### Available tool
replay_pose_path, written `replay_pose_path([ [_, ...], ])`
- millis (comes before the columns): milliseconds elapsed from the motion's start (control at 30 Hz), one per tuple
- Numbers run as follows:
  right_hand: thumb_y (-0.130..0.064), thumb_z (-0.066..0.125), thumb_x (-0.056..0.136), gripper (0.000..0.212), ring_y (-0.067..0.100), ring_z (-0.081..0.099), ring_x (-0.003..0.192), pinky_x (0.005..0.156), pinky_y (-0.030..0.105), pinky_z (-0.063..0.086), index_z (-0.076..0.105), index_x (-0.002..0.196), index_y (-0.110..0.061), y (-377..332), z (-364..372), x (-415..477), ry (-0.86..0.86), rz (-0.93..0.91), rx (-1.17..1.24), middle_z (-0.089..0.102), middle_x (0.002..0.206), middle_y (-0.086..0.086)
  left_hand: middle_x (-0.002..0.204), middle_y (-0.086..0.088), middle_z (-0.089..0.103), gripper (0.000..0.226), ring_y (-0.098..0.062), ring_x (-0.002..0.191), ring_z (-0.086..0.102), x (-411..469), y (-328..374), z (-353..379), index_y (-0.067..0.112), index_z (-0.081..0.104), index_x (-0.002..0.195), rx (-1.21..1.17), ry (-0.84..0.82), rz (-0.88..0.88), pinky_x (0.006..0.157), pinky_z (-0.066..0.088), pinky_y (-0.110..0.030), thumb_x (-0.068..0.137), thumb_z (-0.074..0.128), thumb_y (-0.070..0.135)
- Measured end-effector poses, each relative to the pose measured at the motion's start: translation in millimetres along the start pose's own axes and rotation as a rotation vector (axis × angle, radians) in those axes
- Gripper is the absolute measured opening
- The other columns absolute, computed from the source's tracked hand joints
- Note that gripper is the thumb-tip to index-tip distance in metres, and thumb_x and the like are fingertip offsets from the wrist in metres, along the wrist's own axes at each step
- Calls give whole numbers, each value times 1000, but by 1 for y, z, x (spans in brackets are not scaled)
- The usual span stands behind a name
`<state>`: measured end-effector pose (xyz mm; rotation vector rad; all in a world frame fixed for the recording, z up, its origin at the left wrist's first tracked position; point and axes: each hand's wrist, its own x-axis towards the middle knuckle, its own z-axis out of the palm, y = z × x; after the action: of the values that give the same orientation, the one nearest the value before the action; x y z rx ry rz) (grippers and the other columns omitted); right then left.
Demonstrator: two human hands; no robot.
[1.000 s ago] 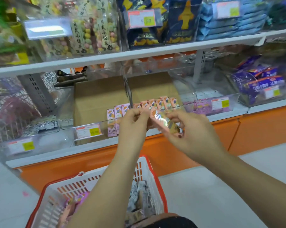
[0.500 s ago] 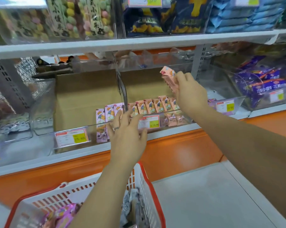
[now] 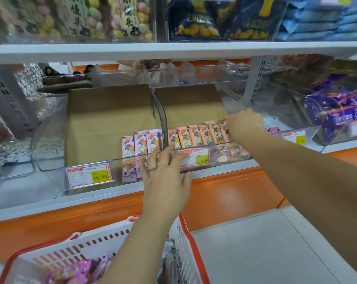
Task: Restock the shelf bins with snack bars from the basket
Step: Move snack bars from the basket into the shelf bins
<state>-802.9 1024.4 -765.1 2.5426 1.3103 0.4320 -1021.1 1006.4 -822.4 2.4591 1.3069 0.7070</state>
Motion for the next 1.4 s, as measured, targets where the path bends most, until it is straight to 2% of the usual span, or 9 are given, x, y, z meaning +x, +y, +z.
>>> replay_pose_path([
  [233,-4,46,93,20,24,53,83,73,30,44,62,105,-1,9,1,6,-237,-172,130,59,93,10,156,14,13,45,-14,144,-6,-2,1,-1,39,38,139,2,-27,-7,116,-3,-50,95,48,36],
  [400,-6,46,94,25,18,49,72,63,27,41,47,69,-8,10,-1,5,-282,-163,141,46,69,3,156,15,10,44,-13,144,-9,-4,1,-2,39,38,139,15,-43,-4,116,-4,-51,96,47,37],
  [567,-5,40,95,27,30,57,101,81,32,45,54,118,1,6,6,10,-183,-205,407,59,115,16,157,15,9,44,-14,144,-9,-4,2,-3,38,37,139,19,-52,-9,116,-6,-50,97,46,36],
  [667,-10,36,99,31,31,57,106,91,36,48,56,118,3,1,10,10,-280,-182,475,58,120,21,157,15,9,43,-15,145,-9,-4,0,-3,38,38,139,24,-50,-1,116,-6,-50,97,46,37],
  [800,-27,29,99,44,31,43,125,105,41,37,46,135,-8,-16,3,5,-158,-268,529,43,140,16,156,16,8,44,-15,144,-10,-3,-2,-1,38,38,140,43,-54,4,116,-6,-50,97,45,37],
  [1000,-37,25,96,48,30,50,105,88,37,40,56,117,-8,-44,3,-8,-163,-245,517,55,127,18,156,16,8,43,-14,144,-10,-2,-3,2,39,38,139,43,-46,8,116,-3,-51,96,45,37],
  [1133,-37,24,98,51,29,29,137,112,48,23,35,143,-14,-56,-7,-23,-135,-321,466,29,153,10,156,16,9,42,-15,144,-9,-2,-3,2,39,39,138,42,-40,18,116,-3,-52,96,46,37],
  [1300,-32,21,100,43,29,39,128,107,44,30,49,126,-13,-61,-20,-25,-220,-393,535,41,145,11,157,17,5,41,-14,144,-12,-3,-6,1,40,38,137,37,-58,37,116,-4,-50,97,45,37],
  [1400,-32,19,101,47,27,29,138,114,49,19,38,140,-16,-56,-18,-26,-248,-424,501,30,153,6,157,17,6,42,-11,145,-12,-4,-10,-1,39,38,138,5,-68,73,116,-4,-48,97,45,33],
])
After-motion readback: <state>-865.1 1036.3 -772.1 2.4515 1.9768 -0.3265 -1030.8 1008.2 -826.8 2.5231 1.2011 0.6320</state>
